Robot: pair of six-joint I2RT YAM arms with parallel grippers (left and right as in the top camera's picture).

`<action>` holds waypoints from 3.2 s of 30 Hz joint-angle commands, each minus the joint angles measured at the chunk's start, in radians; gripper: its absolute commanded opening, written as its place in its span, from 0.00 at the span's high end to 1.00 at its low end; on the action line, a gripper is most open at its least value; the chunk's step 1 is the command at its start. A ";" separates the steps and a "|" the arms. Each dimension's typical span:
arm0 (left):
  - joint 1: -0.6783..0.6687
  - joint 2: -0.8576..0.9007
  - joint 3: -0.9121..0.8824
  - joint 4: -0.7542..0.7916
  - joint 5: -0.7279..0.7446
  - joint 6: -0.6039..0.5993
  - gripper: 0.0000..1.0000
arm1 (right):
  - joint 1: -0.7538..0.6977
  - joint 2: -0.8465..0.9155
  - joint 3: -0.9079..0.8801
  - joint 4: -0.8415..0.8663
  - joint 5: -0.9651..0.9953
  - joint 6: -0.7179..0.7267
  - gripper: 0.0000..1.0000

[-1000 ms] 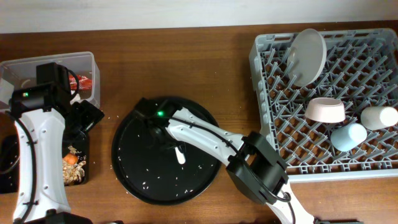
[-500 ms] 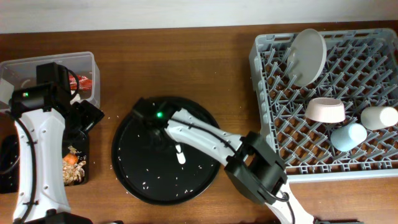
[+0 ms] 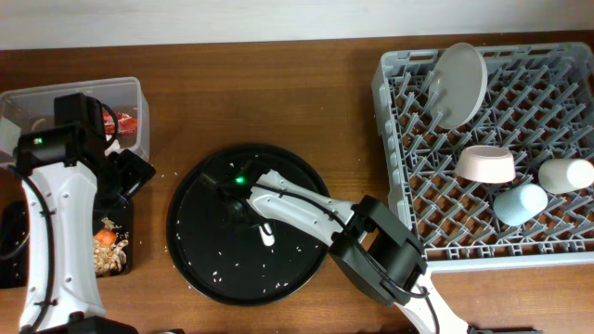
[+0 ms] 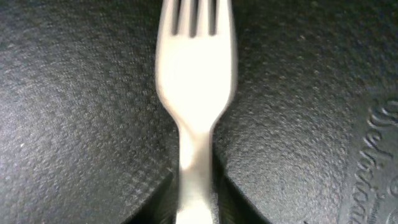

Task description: Sort waste into correct bins and load items into the dishwasher rack

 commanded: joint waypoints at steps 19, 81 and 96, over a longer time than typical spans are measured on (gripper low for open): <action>0.005 0.004 -0.001 -0.001 -0.014 -0.010 0.01 | -0.005 0.031 -0.008 -0.021 0.013 0.019 0.96; 0.005 0.004 -0.001 -0.001 -0.014 -0.010 0.01 | -0.932 -0.296 0.156 -0.320 -0.243 -0.468 0.38; 0.005 0.004 -0.001 -0.001 -0.014 -0.010 0.01 | -0.733 -1.016 -0.187 -0.649 -0.056 -0.124 0.39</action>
